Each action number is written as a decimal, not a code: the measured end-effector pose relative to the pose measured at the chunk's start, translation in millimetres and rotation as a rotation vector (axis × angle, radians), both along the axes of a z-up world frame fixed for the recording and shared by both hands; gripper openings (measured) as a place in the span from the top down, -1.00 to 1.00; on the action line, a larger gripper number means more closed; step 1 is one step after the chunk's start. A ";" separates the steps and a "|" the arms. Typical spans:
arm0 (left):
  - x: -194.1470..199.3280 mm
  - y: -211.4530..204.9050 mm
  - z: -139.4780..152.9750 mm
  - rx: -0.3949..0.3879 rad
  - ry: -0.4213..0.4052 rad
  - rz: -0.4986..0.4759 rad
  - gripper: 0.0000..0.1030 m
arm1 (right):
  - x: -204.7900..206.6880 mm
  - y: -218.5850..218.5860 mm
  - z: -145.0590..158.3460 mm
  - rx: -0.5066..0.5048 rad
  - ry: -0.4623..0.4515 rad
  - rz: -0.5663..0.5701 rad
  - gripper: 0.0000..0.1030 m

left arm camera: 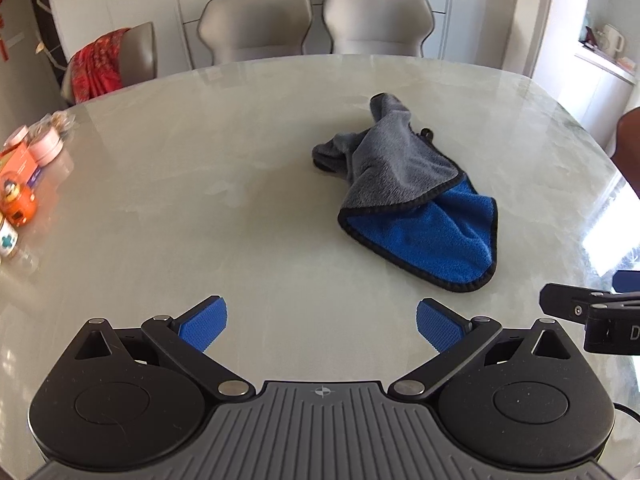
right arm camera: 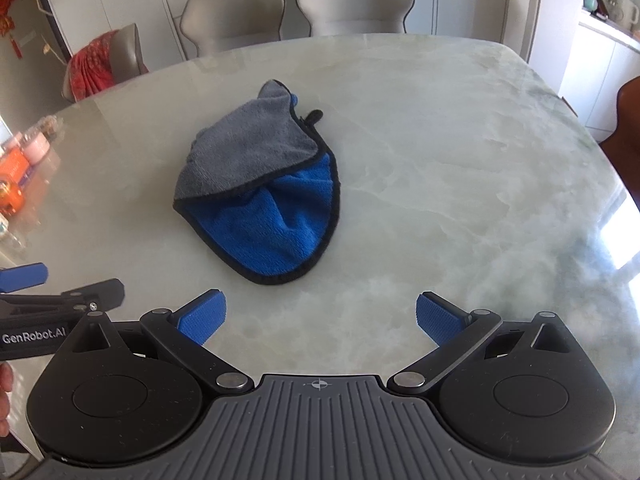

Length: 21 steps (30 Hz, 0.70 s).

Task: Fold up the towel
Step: 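Move the left tool toward the grey-folded towel edge and lower it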

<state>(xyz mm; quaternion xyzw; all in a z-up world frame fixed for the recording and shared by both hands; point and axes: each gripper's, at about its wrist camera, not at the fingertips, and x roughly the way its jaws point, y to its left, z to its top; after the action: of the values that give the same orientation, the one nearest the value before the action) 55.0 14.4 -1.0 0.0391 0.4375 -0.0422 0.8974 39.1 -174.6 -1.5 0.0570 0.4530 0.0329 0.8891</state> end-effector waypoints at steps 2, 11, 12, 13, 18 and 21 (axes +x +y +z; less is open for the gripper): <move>5.8 -1.8 1.6 0.003 -0.015 -0.032 -0.99 | 1.4 -0.4 0.1 0.021 -0.009 0.000 -0.99; 39.0 -19.9 -4.6 0.081 -0.101 -0.242 -0.91 | 30.8 -13.7 6.2 0.076 -0.039 -0.040 -0.99; 41.1 -21.4 -5.8 0.086 -0.107 -0.260 -0.91 | 33.0 -15.1 5.8 0.075 -0.036 -0.047 -0.99; 44.1 -23.7 -8.1 0.090 -0.117 -0.286 -0.91 | 35.3 -16.5 5.4 0.075 -0.033 -0.054 -0.99; 62.6 -32.3 -26.2 0.076 -0.122 -0.369 -0.71 | 46.4 -20.0 -0.3 0.072 -0.008 -0.072 -0.99; 73.9 -36.8 -40.5 0.079 -0.105 -0.405 -0.45 | 53.0 -20.8 -5.1 0.070 0.010 -0.076 -0.99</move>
<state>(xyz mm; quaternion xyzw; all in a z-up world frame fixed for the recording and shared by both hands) 128.9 -22.3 -41.5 0.1636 0.3748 -0.2024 0.8898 92.1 -195.4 -6.5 0.1052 0.4537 0.0146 0.8848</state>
